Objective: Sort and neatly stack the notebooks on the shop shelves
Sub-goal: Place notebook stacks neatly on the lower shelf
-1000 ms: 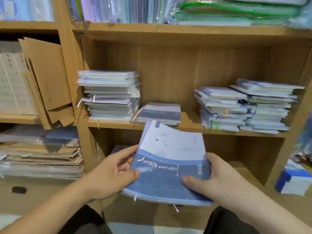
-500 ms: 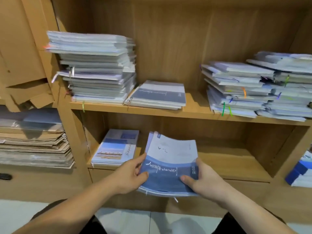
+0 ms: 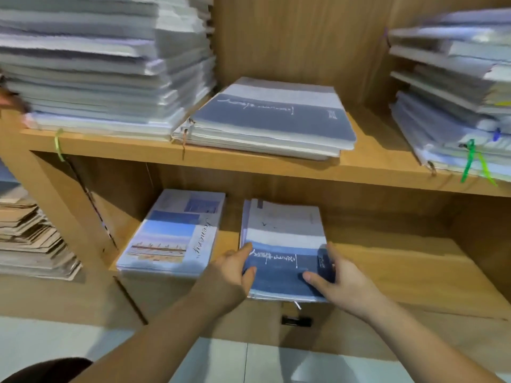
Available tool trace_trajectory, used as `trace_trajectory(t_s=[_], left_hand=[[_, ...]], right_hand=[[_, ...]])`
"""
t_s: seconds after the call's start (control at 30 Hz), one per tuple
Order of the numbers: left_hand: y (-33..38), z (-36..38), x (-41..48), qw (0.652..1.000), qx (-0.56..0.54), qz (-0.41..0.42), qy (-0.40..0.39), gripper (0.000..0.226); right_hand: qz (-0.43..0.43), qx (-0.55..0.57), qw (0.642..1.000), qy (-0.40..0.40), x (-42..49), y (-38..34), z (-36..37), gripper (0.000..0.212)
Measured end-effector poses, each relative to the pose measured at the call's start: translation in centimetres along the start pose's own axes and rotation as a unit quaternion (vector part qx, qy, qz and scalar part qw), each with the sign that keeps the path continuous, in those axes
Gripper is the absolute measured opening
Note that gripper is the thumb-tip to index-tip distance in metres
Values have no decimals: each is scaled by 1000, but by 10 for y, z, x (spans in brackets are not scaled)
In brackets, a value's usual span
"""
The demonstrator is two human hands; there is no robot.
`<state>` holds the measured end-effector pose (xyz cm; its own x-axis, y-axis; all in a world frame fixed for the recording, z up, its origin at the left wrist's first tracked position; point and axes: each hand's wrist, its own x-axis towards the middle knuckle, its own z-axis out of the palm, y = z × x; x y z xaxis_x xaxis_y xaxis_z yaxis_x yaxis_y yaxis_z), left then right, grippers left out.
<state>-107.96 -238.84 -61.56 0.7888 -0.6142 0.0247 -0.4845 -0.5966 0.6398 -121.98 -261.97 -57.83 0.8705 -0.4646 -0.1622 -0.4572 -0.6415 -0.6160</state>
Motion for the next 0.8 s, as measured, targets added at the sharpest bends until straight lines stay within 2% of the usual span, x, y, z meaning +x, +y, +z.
trace_trajectory(t_s=[0.03, 0.07, 0.1, 0.13, 0.17, 0.23, 0.27, 0.3, 0.37, 0.5, 0.67, 0.8], left_hand=[[-2, -2, 1, 1000, 28, 5, 8, 62], [-5, -4, 2, 999, 32, 1, 9, 57], [-5, -5, 2, 1000, 15, -5, 3, 46], [-5, -4, 1, 1000, -3, -15, -5, 36], [-5, -1, 0, 1000, -17, -20, -10, 31], [-3, 6, -2, 999, -30, -25, -19, 33], [-3, 9, -2, 998, -41, -36, -20, 37], [-1, 10, -2, 997, -53, -45, -21, 40], [0, 10, -2, 996, -79, -50, -12, 38], [-3, 12, -7, 993, -114, -43, -1, 32], [-4, 5, 4, 979, -180, -93, -17, 32], [-5, 7, 26, 991, -113, -58, 41, 15]], right_hand=[[0, -59, 998, 11, 3, 2, -4, 92], [25, -54, 998, 14, 6, 5, -7, 111], [51, -8, 999, 10, 8, 6, -11, 119], [81, 54, 995, 6, 11, 8, -12, 117], [96, 99, 990, -7, 13, 6, -12, 107], [73, 109, 991, -15, 20, 5, -5, 59], [57, 100, 993, -11, 25, 4, -1, 42], [47, 84, 995, -8, 29, 2, 4, 34], [40, 31, 999, -9, 35, -2, 10, 29], [9, 1, 1000, 4, 40, -3, 12, 27], [41, 66, 997, 11, 42, 1, 16, 36], [40, 41, 998, -4, 49, 5, 20, 44]])
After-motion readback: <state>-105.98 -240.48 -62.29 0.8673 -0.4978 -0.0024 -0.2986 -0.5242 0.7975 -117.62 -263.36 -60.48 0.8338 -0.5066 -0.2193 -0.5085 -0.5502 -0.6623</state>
